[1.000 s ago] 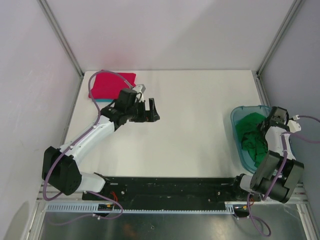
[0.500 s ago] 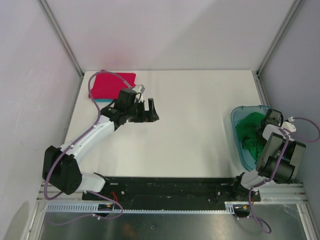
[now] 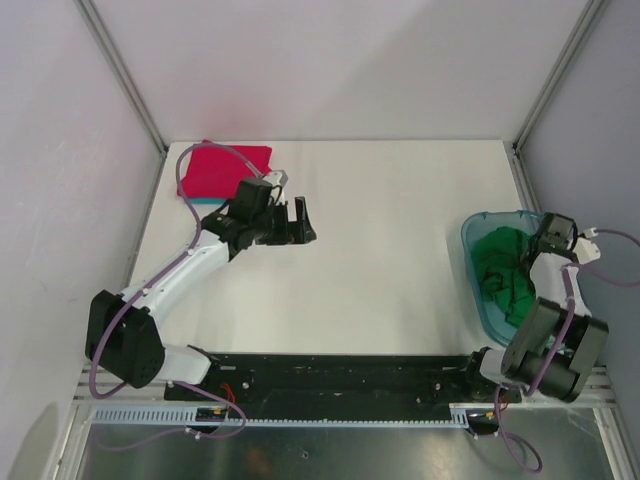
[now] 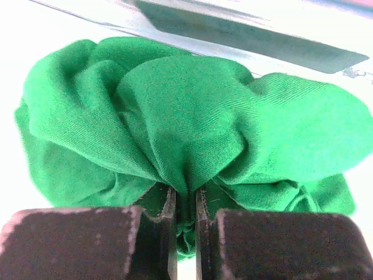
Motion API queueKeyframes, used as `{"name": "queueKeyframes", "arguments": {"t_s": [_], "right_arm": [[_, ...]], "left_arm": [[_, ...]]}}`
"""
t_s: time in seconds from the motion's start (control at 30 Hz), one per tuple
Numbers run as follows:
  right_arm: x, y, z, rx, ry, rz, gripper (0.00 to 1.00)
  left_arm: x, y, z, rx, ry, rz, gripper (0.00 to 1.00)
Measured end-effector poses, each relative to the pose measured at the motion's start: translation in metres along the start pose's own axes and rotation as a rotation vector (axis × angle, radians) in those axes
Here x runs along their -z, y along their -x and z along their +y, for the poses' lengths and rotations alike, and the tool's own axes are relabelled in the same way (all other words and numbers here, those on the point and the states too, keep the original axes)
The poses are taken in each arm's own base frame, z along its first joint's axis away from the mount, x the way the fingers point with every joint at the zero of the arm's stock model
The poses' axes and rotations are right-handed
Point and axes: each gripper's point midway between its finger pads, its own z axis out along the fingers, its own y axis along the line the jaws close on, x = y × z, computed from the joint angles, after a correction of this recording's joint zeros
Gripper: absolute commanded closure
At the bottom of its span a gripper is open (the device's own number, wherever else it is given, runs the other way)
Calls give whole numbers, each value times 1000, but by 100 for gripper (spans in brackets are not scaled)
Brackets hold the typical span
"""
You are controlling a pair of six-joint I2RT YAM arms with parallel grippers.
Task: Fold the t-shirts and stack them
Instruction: Grab crumpled tshirt from bin with the right arm, then move the tshirt to the center of the board
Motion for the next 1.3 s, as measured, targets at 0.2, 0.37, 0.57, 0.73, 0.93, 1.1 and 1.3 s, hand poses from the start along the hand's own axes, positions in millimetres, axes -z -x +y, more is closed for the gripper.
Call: {"name": "queueKeyframes", "arguments": {"t_s": [0.2,0.37,0.57,0.73,0.93,1.1,1.3], "right_arm": [[72,55,35,-34,173,-109,100],[146,106,70,-59,349,-218,100],[243,125,126,-16,611,-277,100],[323,90,183,104,857,-229,100],[373,-7,232,304,1032,-79,100],[372,-108,250,469,1064,65,78],[321,-208,260,639,974,208,9]], "left_arm": [[0,2,3,2,12,-6,1],[0,5,9,8,31,-16,1],[1,7,13,13,43,-24,1],[5,12,18,22,61,-46,1],[21,24,25,43,83,-100,1],[32,29,29,54,94,-138,0],[31,16,35,73,103,-115,1]]}}
